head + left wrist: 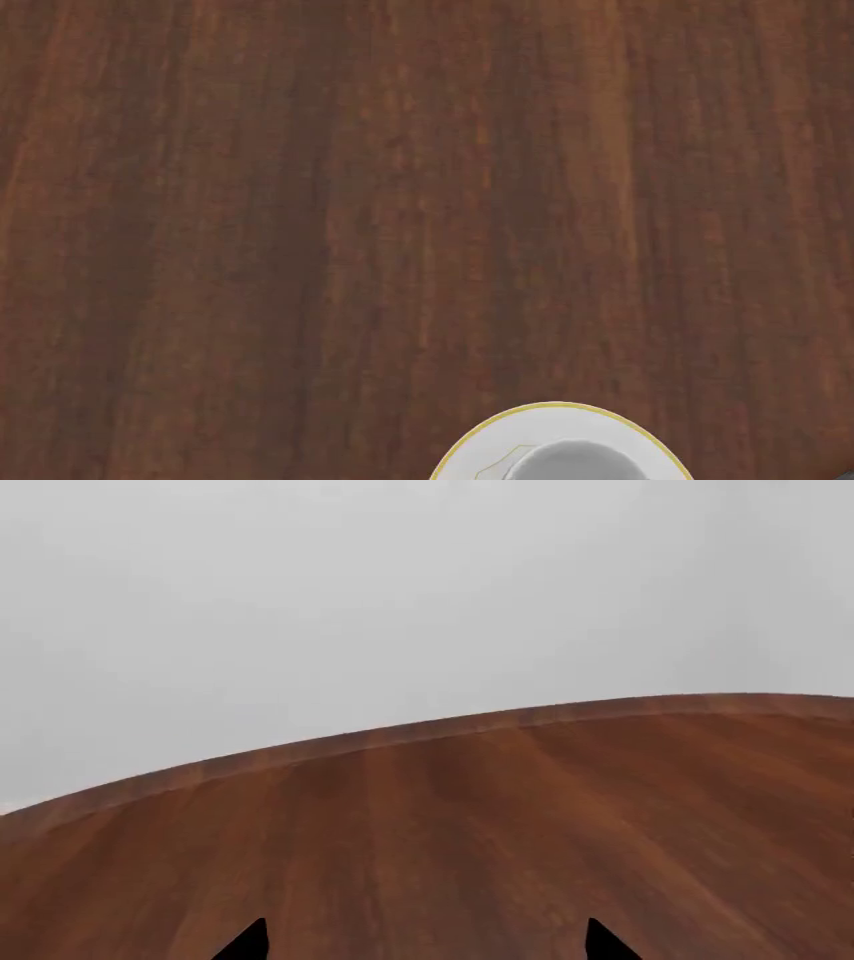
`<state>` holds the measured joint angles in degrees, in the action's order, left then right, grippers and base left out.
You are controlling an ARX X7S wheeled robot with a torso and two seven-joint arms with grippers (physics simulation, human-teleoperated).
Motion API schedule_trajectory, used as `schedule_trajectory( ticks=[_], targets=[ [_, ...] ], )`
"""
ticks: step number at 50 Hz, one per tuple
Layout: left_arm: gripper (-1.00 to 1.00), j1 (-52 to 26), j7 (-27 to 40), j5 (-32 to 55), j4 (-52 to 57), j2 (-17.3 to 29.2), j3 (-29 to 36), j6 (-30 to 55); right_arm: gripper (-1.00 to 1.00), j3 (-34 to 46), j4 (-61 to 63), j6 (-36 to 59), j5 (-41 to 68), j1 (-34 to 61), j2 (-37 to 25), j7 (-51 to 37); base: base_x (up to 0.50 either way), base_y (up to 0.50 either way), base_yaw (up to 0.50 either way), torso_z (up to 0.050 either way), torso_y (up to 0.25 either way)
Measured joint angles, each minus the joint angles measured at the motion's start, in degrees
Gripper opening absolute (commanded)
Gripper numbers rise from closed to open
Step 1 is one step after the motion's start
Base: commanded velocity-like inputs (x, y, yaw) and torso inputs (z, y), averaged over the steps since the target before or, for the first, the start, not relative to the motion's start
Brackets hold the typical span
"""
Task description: Put the white mug on the plate.
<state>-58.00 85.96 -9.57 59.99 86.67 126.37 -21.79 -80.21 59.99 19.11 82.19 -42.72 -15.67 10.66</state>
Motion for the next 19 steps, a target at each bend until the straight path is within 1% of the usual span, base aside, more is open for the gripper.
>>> schedule_trajectory(
  ticks=[3, 6, 10, 12, 14, 16, 19],
  targets=[
    [1.00, 2.8, 0.2, -1.3, 0.0, 0.1, -2.7, -0.3, 1.00, -2.2, 0.0, -0.1, 2.4, 0.1, 0.1, 0.1, 0.00, 0.00, 0.00, 0.000, 0.000],
    [1.00, 7.2, 0.3, -2.3, 0.0, 0.1, -7.0, -0.4, 1.00, -4.0, 0.0, -0.2, 4.3, 0.1, 0.0, -0.1, 0.00, 0.00, 0.00, 0.000, 0.000],
    [1.00, 16.1, 0.1, -3.6, 0.0, -0.5, -15.9, -0.2, 1.00, -6.2, 0.0, -0.2, 7.0, 0.8, -0.7, -1.1, 0.00, 0.00, 0.00, 0.000, 0.000],
    [1.00, 22.6, -0.5, -4.1, 0.0, -1.2, -22.5, 0.1, 1.00, -6.5, 0.0, -1.0, 7.6, 0.2, -0.3, -0.9, 0.00, 0.00, 0.00, 0.000, 0.000],
    [1.00, 31.1, -2.4, -4.7, 0.0, -3.0, -31.0, 0.3, 1.00, -7.6, 0.0, -1.0, 9.0, 0.5, -0.7, -1.5, 0.00, 0.00, 0.00, 0.000, 0.000],
    [1.00, 41.1, -7.1, -4.7, 0.0, -7.6, -41.1, -0.1, 1.00, -9.0, 0.0, -0.9, 10.8, 0.8, -1.1, -2.3, 0.00, 0.00, 0.00, 0.000, 0.000],
    [1.00, 56.8, -18.0, -3.9, 0.0, -17.5, -58.3, -0.5, 1.00, -10.7, 0.0, -0.9, 13.0, 0.8, -1.3, -3.0, 0.00, 0.00, 0.00, 0.000, 0.000]
  ],
)
